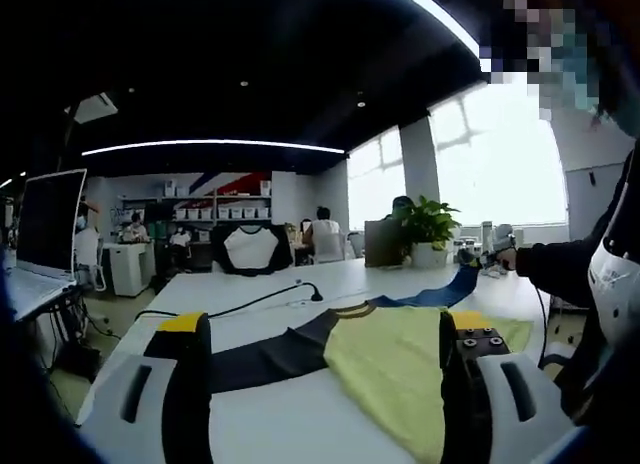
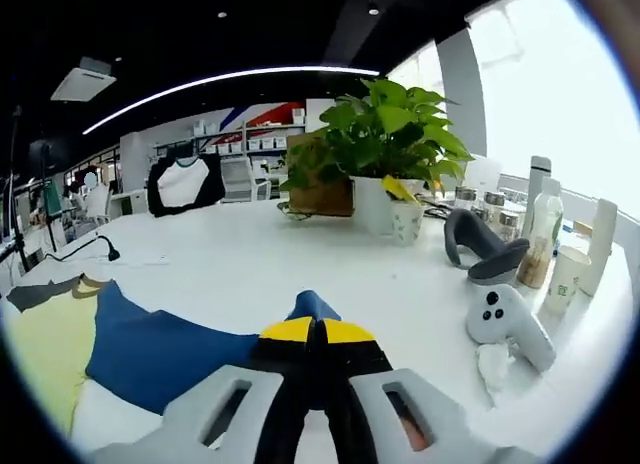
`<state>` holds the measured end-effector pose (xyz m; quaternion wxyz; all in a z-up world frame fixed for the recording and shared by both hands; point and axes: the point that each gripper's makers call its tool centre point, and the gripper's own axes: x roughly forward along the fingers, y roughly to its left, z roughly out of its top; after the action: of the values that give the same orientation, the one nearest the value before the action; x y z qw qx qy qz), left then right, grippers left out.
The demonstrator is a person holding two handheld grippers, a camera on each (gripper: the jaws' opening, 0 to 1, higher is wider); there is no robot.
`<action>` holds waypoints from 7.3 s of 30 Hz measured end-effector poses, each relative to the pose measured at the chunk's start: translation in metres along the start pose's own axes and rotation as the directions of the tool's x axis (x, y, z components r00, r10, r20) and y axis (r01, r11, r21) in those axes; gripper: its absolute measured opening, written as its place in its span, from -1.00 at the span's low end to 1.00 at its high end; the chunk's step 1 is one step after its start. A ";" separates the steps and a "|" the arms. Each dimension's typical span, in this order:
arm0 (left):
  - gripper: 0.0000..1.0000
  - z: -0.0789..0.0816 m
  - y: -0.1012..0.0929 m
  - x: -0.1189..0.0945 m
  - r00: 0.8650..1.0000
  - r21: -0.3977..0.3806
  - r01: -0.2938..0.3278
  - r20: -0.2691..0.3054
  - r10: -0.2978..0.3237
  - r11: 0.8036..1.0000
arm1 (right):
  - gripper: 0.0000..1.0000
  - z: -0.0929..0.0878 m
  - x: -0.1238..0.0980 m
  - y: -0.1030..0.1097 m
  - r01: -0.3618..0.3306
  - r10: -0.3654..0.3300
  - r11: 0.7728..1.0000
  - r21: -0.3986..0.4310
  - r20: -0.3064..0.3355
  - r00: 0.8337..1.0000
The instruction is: Fold the garment on the visible template until the final outline fits inside the template.
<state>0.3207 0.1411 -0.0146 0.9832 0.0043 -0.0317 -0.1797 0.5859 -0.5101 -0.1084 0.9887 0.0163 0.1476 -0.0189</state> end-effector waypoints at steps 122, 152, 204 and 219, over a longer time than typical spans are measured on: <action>0.95 -0.030 0.014 -0.016 0.991 -0.091 0.022 -0.126 -0.033 0.996 | -0.37 -0.034 -0.043 0.528 -0.677 0.671 0.702 -0.219 -0.111 0.733; 0.95 -0.030 0.014 -0.007 0.992 -0.044 -0.012 -0.126 0.007 0.999 | 0.42 0.013 -0.115 0.249 -0.247 0.298 0.927 -0.283 0.152 0.942; 0.98 -0.032 0.170 0.043 0.944 0.090 -0.310 -0.090 0.318 0.946 | 0.99 -0.011 -0.256 0.142 -0.074 0.134 0.976 -0.206 0.299 0.945; 0.58 -0.096 0.221 0.078 0.904 0.105 -0.367 -0.192 0.381 0.924 | 0.99 -0.018 -0.261 0.134 -0.065 0.119 0.982 -0.178 0.313 0.942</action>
<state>0.4775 0.3204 -0.1011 0.9965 0.0496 0.0655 0.0150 0.3372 -0.3669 -0.0461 0.9973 -0.0620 -0.0158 0.0371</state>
